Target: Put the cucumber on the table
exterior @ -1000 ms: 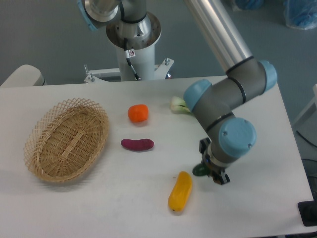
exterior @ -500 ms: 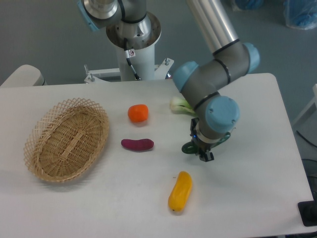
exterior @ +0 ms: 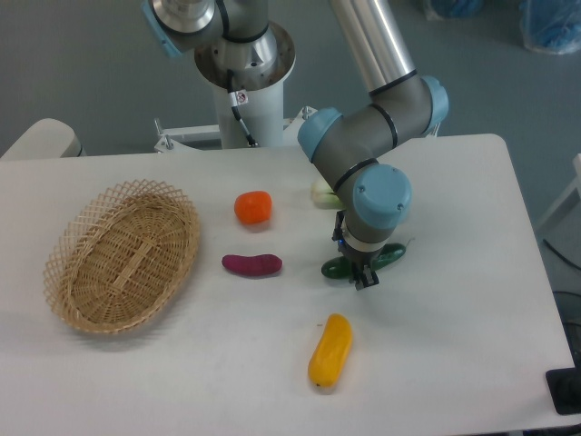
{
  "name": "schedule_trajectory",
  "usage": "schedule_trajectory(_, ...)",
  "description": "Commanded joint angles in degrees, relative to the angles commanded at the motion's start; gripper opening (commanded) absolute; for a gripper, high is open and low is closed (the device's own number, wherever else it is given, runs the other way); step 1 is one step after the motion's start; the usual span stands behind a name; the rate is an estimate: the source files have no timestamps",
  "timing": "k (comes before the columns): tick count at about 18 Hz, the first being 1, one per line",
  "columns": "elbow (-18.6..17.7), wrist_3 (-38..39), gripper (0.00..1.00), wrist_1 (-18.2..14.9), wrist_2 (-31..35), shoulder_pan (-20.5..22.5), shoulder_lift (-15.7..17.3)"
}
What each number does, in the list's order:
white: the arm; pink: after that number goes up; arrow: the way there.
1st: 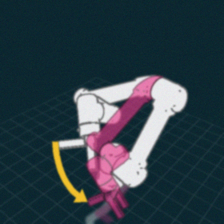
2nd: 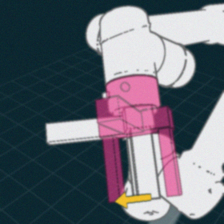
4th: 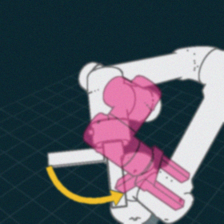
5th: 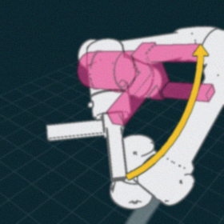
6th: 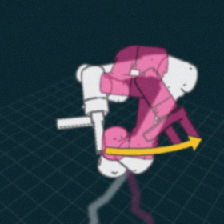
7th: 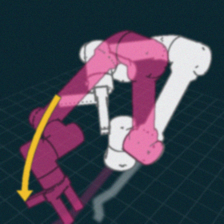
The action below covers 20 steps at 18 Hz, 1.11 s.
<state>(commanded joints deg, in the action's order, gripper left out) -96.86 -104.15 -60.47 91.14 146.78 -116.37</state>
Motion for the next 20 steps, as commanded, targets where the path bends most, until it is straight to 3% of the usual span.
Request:
schedule_trajectory(6,10.71,0.44,1.00,-3.86,-0.35,-0.61,-3.07)
schedule_trajectory(12,23.72,2.72,1.00,-9.14,-0.62,-1.58,-9.75)
schedule_trajectory(16,28.82,2.90,1.00,-9.14,-0.70,-1.58,-13.44)
schedule_trajectory(20,32.43,8.08,1.00,-9.67,-0.62,-1.67,-15.99)
